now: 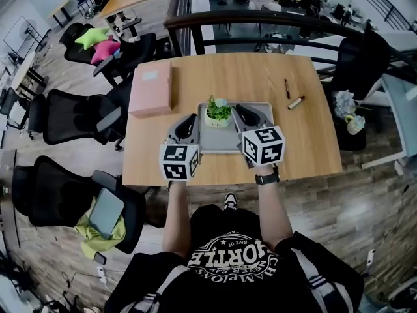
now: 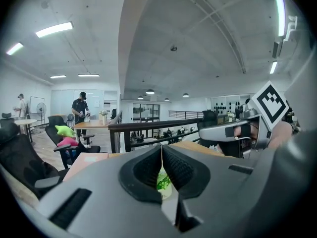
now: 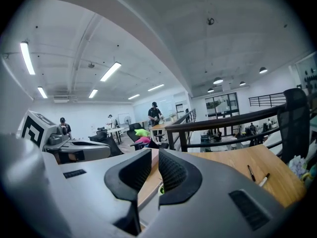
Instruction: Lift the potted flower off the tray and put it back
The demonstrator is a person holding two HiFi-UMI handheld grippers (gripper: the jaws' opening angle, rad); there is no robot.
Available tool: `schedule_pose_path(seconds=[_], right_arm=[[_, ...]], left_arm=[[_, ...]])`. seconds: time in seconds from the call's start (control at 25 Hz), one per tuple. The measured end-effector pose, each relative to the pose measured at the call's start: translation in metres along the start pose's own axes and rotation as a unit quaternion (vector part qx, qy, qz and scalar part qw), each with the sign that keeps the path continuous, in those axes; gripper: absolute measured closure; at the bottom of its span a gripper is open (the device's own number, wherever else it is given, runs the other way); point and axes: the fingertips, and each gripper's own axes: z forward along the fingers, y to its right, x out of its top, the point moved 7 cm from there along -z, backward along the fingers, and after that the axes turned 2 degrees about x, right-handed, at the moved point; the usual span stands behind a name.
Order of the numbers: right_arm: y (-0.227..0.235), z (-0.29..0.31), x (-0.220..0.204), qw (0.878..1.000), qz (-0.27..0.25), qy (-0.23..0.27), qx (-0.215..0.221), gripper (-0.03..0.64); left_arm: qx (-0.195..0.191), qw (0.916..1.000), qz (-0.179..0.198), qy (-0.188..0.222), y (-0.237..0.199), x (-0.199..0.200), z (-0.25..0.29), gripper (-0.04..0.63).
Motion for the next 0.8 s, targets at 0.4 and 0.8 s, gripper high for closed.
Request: schedule_pose_path(seconds=[0.4,0.8], right_arm=[[0.014,0.011,-0.022,1.000,0.016,-0.022,0.005,0.546],[0.012,0.028,-0.037,0.999,0.004,-0.052,-0.001,0.541]], left_arm=[[0.009,0.9996,-0.003,-0.025,0.000,-0.021,0.009,0.572],[-0.011,0.9983,-0.029,-0.049,-0.016,-0.048,0.031,0.571]])
